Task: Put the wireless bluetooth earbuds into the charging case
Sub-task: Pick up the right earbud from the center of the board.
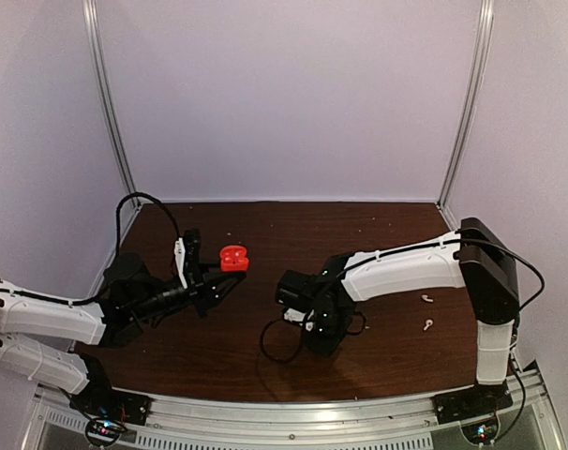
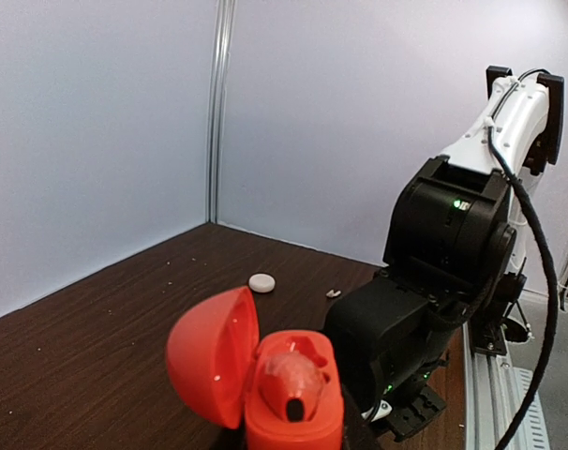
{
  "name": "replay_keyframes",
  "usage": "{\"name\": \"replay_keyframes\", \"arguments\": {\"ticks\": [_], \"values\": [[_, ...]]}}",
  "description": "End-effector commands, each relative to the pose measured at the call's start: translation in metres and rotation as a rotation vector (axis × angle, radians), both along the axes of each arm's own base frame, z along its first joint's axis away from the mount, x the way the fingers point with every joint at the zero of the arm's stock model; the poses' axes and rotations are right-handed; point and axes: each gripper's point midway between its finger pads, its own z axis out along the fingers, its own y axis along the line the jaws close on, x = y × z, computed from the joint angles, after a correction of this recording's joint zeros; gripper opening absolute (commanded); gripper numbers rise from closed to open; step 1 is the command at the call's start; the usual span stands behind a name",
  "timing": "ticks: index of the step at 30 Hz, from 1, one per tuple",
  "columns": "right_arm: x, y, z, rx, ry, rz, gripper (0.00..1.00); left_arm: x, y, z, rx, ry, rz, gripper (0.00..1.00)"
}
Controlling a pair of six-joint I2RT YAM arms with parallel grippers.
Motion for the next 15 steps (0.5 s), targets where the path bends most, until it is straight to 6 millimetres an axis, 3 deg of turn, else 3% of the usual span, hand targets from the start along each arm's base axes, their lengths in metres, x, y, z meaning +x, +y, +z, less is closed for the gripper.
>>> {"name": "replay_keyframes", "arguments": {"ticks": [1, 7, 12, 15], "values": [[0.014, 0.022, 0.027, 0.116, -0.074, -0.016, 0.1, 0.002, 0.004, 0.012, -0.041, -0.039, 0.014, 0.0], [0.043, 0.046, 0.094, 0.375, -0.223, -0.086, 0.07, 0.003, 0.007, 0.015, -0.063, -0.05, 0.031, 0.0], [0.06, 0.059, 0.169, 0.637, -0.354, -0.135, 0.07, 0.001, 0.013, 0.02, -0.1, -0.079, 0.048, 0.0], [0.068, 0.064, 0.228, 0.832, -0.463, -0.157, 0.07, -0.002, 0.017, 0.024, -0.13, -0.107, 0.051, 0.0]]}}
